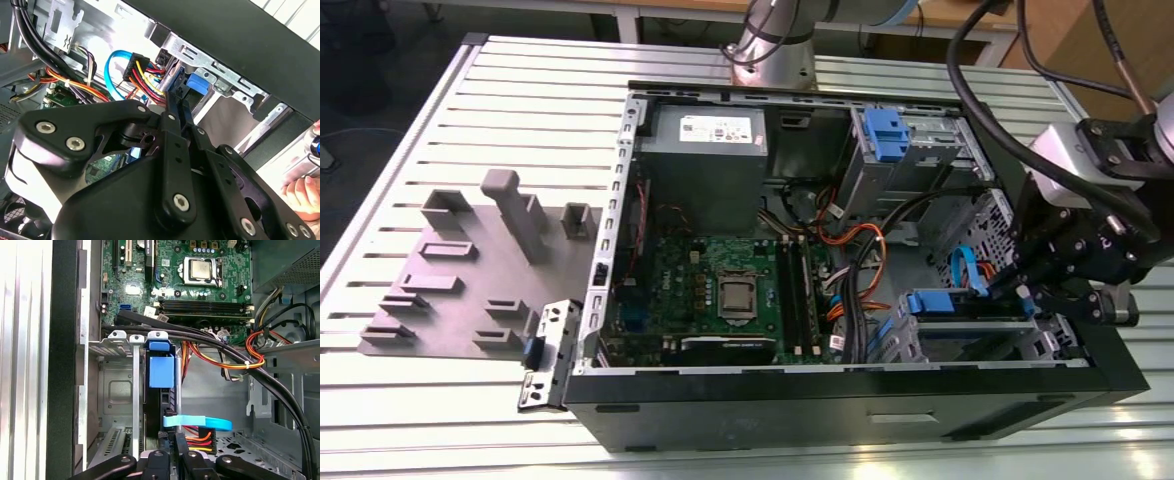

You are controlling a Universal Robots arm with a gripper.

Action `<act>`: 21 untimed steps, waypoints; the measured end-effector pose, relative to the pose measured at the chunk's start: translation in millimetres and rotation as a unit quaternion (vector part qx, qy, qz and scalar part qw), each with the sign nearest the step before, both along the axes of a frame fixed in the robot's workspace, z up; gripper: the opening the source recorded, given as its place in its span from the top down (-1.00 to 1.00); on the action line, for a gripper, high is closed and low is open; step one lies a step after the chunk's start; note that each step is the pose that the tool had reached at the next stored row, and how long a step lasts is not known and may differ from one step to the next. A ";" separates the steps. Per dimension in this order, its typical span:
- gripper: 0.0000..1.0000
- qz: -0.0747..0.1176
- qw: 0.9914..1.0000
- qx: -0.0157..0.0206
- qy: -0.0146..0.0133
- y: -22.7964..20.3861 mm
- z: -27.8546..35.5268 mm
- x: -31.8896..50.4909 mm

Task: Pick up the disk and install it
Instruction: 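Insert the second disk wire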

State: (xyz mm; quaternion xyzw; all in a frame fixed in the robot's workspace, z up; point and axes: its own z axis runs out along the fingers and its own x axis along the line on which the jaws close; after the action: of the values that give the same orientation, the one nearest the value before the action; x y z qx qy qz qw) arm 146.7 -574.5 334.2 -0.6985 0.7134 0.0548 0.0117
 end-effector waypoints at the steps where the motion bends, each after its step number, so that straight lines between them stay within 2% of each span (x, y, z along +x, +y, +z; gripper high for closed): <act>1: 0.67 -0.002 1.000 0.000 0.000 0.0 0.0 0.0; 14: 0.67 -0.012 1.000 -0.001 0.000 0.0 -1.4 -0.1; 21: 0.67 -0.023 1.000 -0.001 0.000 0.0 -0.7 -0.1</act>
State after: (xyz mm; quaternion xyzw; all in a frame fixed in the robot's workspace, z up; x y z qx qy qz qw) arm 146.6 -574.5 333.5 -0.6817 0.7296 0.0537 0.0121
